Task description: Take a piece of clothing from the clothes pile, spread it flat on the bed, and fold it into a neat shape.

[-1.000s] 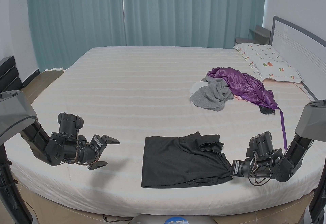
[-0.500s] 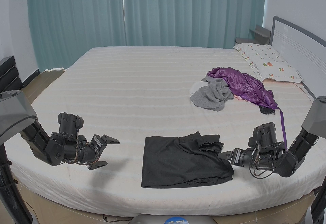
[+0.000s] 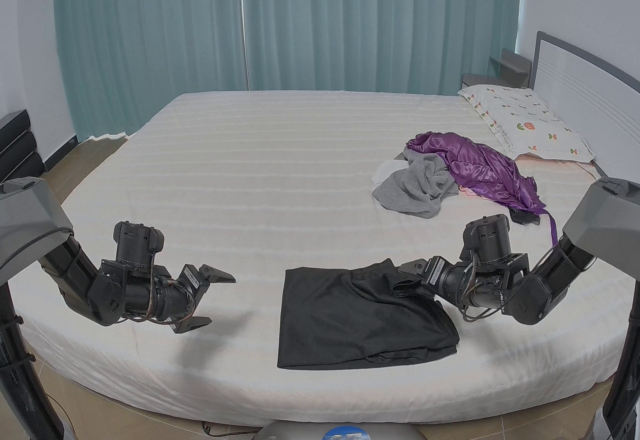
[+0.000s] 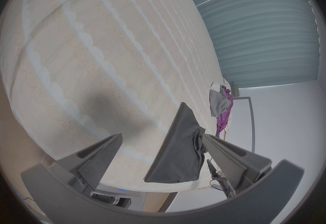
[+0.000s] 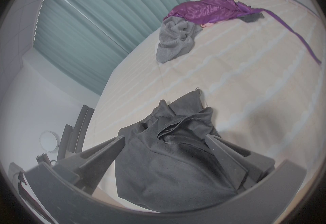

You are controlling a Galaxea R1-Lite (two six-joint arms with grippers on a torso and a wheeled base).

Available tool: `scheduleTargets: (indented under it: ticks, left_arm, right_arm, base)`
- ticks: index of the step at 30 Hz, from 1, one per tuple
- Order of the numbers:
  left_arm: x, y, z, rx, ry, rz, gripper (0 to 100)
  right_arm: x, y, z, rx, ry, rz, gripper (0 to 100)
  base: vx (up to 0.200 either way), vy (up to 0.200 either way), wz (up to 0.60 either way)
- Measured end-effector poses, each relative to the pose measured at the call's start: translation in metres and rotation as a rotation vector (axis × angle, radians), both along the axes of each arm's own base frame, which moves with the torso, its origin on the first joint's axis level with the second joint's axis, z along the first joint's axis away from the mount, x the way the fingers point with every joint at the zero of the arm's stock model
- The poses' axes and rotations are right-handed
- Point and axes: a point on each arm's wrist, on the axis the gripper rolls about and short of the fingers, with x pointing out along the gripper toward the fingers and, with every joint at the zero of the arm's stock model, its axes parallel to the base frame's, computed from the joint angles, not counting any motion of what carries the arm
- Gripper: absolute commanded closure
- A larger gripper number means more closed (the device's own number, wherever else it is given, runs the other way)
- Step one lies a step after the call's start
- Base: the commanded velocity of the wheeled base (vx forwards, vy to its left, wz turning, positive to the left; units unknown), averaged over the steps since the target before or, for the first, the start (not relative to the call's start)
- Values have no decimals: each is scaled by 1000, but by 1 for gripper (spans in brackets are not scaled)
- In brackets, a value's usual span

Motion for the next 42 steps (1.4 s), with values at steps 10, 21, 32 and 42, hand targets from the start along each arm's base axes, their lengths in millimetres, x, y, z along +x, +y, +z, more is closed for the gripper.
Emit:
scheduleTargets:
  ticks: [10, 21, 32, 42]
  left_arm:
    - [0, 0, 0, -1, -1, -1, 0]
    - [0, -2, -1, 0, 0, -5, 0]
    - [0, -2, -1, 1, 1, -7, 0]
    - [0, -2, -1, 1, 1, -7, 0]
  right_arm:
    - [18, 23, -5, 65, 52, 3, 0]
    - [35, 31, -15, 79, 43, -4, 0]
    - [63, 15, -31, 78, 29, -79, 0]
    - [78, -32, -36, 78, 33, -219, 0]
  base:
    - [0, 0, 0]
    - [0, 0, 0]
    - [0, 0, 0]
    - [0, 0, 0]
